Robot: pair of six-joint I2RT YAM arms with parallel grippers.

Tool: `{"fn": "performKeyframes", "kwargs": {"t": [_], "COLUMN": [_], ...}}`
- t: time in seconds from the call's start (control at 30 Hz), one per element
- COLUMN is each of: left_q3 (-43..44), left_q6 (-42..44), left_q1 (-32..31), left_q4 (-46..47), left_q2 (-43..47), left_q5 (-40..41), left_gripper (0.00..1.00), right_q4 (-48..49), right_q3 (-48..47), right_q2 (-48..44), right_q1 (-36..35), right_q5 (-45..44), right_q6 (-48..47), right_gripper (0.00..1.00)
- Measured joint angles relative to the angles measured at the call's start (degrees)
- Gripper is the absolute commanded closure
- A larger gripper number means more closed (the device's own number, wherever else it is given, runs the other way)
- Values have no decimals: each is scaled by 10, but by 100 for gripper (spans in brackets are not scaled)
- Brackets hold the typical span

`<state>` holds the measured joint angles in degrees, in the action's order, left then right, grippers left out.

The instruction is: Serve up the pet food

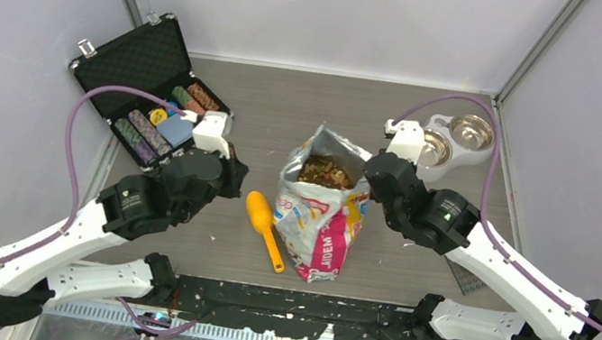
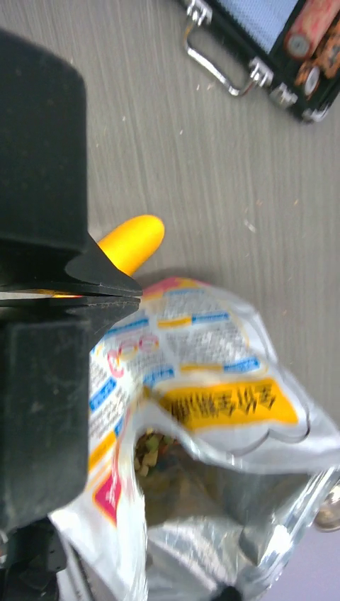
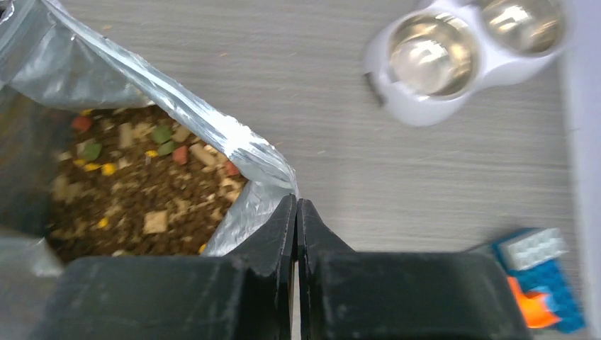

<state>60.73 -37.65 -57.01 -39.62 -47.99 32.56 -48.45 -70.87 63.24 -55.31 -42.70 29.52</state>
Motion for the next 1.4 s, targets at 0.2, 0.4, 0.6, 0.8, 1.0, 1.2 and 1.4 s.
{"fn": "performKeyframes", "kwargs": {"t": [0.2,0.4,0.6,0.8,1.0,1.2,1.4], "left_q3": [-5,-2,6,104,226,260,248], "left_q6": [41,75,82,96,114,128,142], "left_q1": [10,10,10,10,10,10,10], "left_q4": [30,66,72,63,32,9,9], "left_q2": [36,14,-36,-137,-246,-300,-328], "left_q5": [7,-20,-42,-49,-61,-77,-83], "left_gripper": [100,16,1,1,1,1,1], "right_q4": [45,111,125,99,72,11,-42], "right_q3": [14,16,8,-8,-27,-56,-52], "right_q2": [-31,-26,-27,-49,-57,28,47], "right_q1": [48,64,67,67,67,52,32], "right_q5": [-33,14,96,132,149,119,89], "right_q6": [-120,-206,-208,-141,-89,-44,-14], "right_gripper": [95,95,14,5,5,5,5]}}
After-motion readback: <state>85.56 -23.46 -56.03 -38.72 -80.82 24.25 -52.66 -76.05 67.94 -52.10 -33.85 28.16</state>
